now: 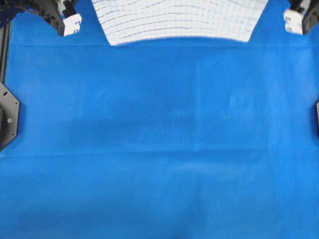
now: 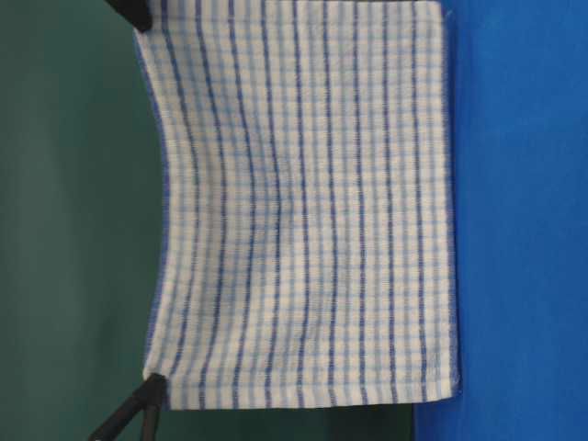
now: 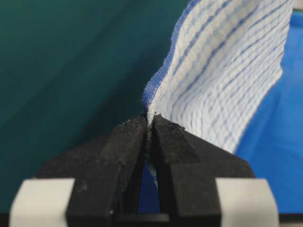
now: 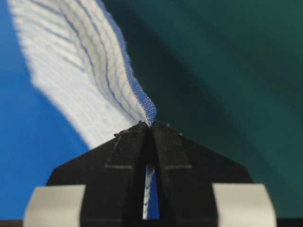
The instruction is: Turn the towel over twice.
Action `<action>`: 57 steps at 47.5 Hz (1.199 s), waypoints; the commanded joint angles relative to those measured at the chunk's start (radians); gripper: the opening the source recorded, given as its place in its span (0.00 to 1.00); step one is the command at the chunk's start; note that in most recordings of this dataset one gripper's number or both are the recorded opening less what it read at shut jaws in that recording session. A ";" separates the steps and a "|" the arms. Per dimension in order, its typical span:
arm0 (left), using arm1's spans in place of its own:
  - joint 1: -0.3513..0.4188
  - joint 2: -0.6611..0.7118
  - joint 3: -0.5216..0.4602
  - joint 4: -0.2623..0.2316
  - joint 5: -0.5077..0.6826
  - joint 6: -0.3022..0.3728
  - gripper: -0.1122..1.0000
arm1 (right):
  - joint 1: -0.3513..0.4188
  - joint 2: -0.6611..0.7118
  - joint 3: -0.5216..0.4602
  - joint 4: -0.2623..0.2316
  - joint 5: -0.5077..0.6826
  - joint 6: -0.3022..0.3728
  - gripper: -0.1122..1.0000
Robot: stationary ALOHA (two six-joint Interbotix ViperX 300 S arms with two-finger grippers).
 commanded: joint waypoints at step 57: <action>-0.658 0.138 0.181 -0.005 0.158 -0.179 0.13 | 0.758 0.221 0.195 0.005 -0.057 0.385 0.14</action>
